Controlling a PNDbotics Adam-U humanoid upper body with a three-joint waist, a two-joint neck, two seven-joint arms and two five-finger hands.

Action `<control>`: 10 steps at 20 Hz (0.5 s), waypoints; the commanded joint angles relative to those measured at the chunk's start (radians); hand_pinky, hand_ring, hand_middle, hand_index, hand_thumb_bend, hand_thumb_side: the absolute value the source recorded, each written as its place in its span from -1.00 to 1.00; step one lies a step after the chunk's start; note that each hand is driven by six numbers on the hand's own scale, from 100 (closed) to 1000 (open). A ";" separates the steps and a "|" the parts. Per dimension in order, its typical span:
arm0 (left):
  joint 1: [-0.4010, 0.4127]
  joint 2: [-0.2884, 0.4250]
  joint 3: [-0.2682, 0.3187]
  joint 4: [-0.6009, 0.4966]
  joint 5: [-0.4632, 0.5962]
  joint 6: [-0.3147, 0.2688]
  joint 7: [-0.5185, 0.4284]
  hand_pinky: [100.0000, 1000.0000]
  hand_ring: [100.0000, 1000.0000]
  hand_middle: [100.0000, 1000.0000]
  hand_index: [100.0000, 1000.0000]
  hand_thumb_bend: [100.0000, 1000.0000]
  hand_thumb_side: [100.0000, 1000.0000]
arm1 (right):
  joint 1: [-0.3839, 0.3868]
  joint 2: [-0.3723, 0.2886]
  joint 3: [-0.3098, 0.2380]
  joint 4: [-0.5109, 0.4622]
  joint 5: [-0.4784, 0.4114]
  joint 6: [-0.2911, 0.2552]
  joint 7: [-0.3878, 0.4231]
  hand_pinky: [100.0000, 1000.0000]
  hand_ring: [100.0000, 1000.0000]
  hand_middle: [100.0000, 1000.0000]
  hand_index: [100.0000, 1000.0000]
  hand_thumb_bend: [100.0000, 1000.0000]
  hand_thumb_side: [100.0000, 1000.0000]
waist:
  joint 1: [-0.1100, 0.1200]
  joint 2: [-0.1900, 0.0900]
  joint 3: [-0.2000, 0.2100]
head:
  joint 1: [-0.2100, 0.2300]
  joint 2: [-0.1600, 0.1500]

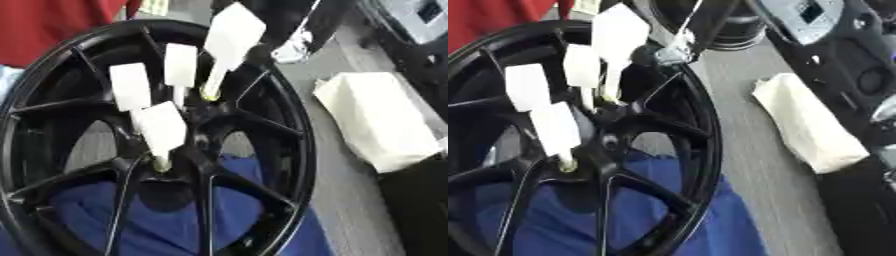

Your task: Pull the pin out of the wheel hub.

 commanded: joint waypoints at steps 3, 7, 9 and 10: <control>0.010 0.008 0.027 -0.015 -0.001 -0.004 0.019 0.21 0.18 0.10 0.37 -1.00 0.17 | 0.166 -0.220 -0.171 -0.084 -0.146 -0.007 -0.058 0.77 0.14 -0.48 -0.11 -1.00 -0.84 | 0.018 -0.031 -0.020 | 0.045 0.015; 0.026 0.002 0.044 -0.019 -0.003 -0.007 0.036 0.21 0.18 0.10 0.37 -1.00 0.16 | 0.434 -0.351 -0.332 -0.147 -0.184 -0.039 -0.188 0.74 0.15 -0.46 -0.10 -1.00 -0.89 | 0.034 -0.031 -0.045 | 0.075 0.023; 0.033 -0.003 0.052 -0.021 -0.005 -0.007 0.044 0.21 0.18 0.10 0.37 -1.00 0.16 | 0.575 -0.366 -0.417 -0.161 -0.155 -0.068 -0.269 0.72 0.15 -0.44 -0.08 -1.00 -0.92 | 0.043 -0.031 -0.060 | 0.087 0.025; 0.035 -0.006 0.054 -0.021 -0.005 -0.007 0.047 0.21 0.18 0.10 0.37 -1.00 0.16 | 0.635 -0.362 -0.451 -0.168 -0.130 -0.079 -0.308 0.71 0.15 -0.39 -0.03 -1.00 -0.94 | 0.047 -0.030 -0.065 | 0.092 0.025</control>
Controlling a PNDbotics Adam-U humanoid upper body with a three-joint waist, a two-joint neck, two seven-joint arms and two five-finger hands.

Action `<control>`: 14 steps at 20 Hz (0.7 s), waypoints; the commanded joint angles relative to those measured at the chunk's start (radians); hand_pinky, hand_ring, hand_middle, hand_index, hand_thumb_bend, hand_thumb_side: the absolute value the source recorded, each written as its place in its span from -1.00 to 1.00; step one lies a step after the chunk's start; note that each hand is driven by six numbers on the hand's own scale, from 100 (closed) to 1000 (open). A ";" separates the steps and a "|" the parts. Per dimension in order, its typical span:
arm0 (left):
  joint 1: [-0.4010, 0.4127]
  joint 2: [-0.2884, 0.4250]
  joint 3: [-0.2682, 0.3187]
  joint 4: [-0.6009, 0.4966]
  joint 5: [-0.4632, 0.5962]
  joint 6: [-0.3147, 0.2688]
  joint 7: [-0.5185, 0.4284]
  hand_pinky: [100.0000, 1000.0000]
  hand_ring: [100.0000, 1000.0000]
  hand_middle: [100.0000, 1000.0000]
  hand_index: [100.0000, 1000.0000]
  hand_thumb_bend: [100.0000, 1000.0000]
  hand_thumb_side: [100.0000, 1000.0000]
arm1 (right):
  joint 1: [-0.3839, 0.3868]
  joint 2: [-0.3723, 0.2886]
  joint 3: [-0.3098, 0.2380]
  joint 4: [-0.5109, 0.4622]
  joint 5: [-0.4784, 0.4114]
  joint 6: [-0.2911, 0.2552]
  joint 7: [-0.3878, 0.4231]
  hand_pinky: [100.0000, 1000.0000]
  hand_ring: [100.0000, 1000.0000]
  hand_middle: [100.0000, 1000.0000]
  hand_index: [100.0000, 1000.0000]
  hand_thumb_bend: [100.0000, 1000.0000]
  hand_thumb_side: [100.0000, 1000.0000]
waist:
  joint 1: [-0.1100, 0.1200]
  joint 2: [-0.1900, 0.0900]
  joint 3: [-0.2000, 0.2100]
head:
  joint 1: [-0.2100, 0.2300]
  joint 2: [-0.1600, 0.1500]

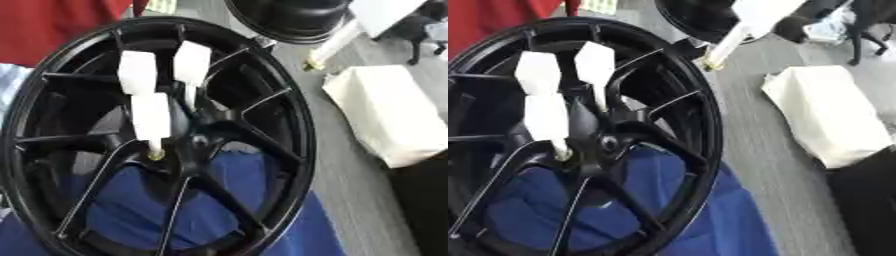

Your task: Pull the pin out of the wheel hub.

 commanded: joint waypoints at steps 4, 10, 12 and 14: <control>0.004 -0.003 0.027 -0.022 -0.003 -0.002 0.021 0.21 0.18 0.10 0.37 -1.00 0.15 | 0.300 0.052 -0.228 -0.049 0.203 -0.033 -0.211 0.75 0.19 -0.25 0.13 -1.00 -0.97 | 0.026 -0.020 -0.022 | 0.039 -0.004; 0.010 -0.009 0.033 -0.022 -0.003 -0.001 0.028 0.21 0.18 0.10 0.37 -1.00 0.16 | 0.489 0.195 -0.307 -0.059 0.462 -0.045 -0.261 0.98 0.69 0.62 0.83 -1.00 -0.75 | 0.042 -0.018 -0.037 | 0.056 -0.005; 0.010 -0.010 0.032 -0.020 -0.003 0.000 0.027 0.21 0.18 0.10 0.37 -1.00 0.17 | 0.519 0.221 -0.317 -0.043 0.541 -0.054 -0.255 1.00 0.76 0.70 0.89 -1.00 -0.50 | 0.044 -0.019 -0.042 | 0.057 -0.004; 0.009 -0.009 0.029 -0.017 -0.001 0.001 0.022 0.21 0.18 0.10 0.37 -1.00 0.17 | 0.533 0.240 -0.321 -0.017 0.579 -0.062 -0.252 1.00 0.77 0.70 0.90 -1.00 -0.42 | 0.045 -0.020 -0.045 | 0.057 -0.005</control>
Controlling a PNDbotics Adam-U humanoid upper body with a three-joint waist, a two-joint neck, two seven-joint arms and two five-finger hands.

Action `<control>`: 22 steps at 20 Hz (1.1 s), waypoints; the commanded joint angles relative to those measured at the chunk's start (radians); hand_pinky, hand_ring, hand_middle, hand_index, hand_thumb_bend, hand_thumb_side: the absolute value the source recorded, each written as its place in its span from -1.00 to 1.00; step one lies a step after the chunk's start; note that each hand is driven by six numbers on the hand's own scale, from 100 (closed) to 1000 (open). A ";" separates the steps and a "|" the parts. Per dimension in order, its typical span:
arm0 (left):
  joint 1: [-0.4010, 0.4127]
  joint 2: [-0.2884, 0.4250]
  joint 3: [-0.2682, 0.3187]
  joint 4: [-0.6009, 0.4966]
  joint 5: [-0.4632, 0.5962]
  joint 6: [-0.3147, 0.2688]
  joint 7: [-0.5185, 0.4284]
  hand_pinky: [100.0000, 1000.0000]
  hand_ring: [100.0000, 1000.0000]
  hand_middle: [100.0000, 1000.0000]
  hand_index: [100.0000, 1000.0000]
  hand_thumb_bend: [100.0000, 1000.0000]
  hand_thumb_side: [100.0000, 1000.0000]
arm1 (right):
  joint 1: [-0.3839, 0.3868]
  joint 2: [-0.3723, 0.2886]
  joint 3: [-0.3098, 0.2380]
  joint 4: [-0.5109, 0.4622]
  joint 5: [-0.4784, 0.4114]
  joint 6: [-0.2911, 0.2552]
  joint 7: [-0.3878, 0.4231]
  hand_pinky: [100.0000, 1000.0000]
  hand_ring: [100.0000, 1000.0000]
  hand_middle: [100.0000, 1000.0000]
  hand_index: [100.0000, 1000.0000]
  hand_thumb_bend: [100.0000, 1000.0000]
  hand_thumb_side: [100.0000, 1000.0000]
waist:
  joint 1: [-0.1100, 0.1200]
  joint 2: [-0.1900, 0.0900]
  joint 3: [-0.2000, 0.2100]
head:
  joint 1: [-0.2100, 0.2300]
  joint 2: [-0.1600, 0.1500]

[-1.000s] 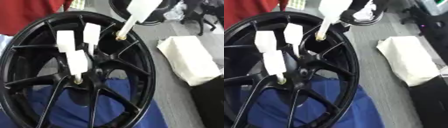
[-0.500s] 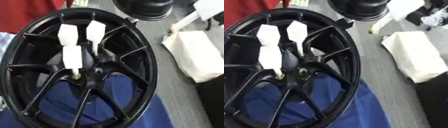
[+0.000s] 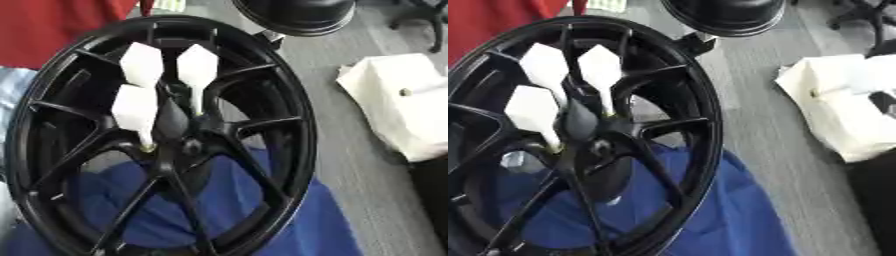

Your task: Pull the pin out of the wheel hub.

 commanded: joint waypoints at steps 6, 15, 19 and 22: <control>-0.005 0.009 0.012 -0.013 0.001 -0.003 0.001 0.21 0.18 0.10 0.37 -1.00 0.16 | 0.013 0.011 -0.033 0.059 0.026 -0.026 0.003 1.00 0.75 0.66 0.89 -1.00 -0.51 | -0.001 -0.029 -0.005 | 0.002 -0.006; -0.006 0.010 0.012 -0.017 0.002 -0.006 0.004 0.21 0.18 0.09 0.37 -1.00 0.15 | -0.007 0.001 -0.022 0.000 -0.094 -0.035 0.030 1.00 0.69 0.61 0.88 -1.00 -0.64 | -0.005 -0.037 0.000 | 0.005 -0.001; -0.006 0.010 0.012 -0.017 0.003 -0.006 0.006 0.21 0.17 0.09 0.37 -1.00 0.16 | -0.014 -0.003 -0.021 0.007 -0.080 -0.017 0.029 1.00 0.75 0.70 0.92 -1.00 -0.55 | -0.007 -0.037 0.002 | 0.005 0.001; -0.006 0.010 0.012 -0.016 0.003 -0.006 0.007 0.21 0.17 0.09 0.37 -1.00 0.16 | -0.016 -0.006 -0.025 0.017 -0.041 -0.011 0.021 1.00 0.84 0.74 0.95 -0.96 -0.60 | -0.008 -0.034 0.002 | 0.004 0.002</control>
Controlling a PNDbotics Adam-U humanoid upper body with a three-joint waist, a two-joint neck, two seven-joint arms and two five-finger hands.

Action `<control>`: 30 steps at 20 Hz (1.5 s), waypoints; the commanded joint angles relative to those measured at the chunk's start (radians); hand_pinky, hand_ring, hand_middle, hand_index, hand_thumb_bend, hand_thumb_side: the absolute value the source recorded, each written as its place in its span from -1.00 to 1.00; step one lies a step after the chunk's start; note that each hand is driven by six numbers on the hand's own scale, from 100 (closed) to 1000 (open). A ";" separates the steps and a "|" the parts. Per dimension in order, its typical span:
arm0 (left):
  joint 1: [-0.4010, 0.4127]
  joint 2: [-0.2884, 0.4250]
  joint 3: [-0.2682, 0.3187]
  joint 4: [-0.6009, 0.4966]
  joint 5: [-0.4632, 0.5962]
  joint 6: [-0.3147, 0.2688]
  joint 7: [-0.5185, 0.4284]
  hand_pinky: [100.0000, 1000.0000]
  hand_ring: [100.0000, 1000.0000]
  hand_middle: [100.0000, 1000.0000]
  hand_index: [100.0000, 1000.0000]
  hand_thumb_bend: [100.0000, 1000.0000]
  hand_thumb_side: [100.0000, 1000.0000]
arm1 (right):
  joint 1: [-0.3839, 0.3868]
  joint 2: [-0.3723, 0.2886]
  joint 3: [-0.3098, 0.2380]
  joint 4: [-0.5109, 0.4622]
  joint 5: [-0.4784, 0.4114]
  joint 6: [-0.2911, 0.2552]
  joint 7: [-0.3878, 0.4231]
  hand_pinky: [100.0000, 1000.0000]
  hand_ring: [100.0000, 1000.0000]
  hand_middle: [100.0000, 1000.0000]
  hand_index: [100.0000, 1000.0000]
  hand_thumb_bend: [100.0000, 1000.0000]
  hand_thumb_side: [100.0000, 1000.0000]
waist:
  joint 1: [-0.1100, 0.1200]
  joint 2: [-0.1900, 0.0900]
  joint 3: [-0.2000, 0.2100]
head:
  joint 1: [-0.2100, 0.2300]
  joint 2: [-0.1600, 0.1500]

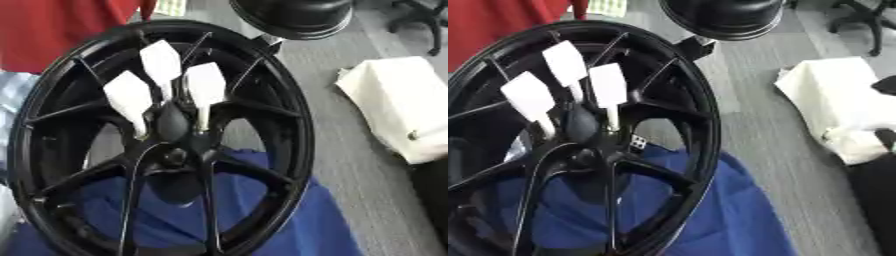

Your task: Pull the pin out of the wheel hub.

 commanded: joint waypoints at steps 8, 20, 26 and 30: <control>-0.006 0.017 0.011 -0.014 0.002 -0.003 0.001 0.21 0.17 0.09 0.37 -1.00 0.17 | -0.007 -0.036 -0.003 -0.001 -0.099 -0.028 -0.040 1.00 0.90 0.74 1.00 -1.00 0.62 | -0.001 -0.015 0.001 | -0.002 0.005; -0.002 0.017 0.013 -0.013 0.001 -0.001 0.002 0.21 0.17 0.09 0.37 -1.00 0.16 | -0.012 -0.044 -0.016 0.018 -0.038 0.068 -0.114 1.00 0.88 0.72 0.92 -1.00 -0.56 | -0.003 -0.016 -0.002 | -0.006 0.009; -0.005 0.018 0.013 -0.014 0.001 -0.001 0.001 0.21 0.17 0.09 0.37 -1.00 0.16 | -0.014 -0.032 -0.001 -0.002 -0.075 0.080 -0.150 1.00 0.68 0.45 0.72 -1.00 -0.43 | -0.004 -0.016 -0.002 | -0.007 0.006; -0.007 0.016 0.011 -0.015 0.002 -0.001 0.000 0.21 0.17 0.09 0.37 -1.00 0.16 | -0.019 -0.028 0.023 -0.044 -0.146 0.084 -0.195 1.00 0.50 0.38 0.64 -1.00 -0.07 | -0.003 -0.017 0.001 | -0.006 0.007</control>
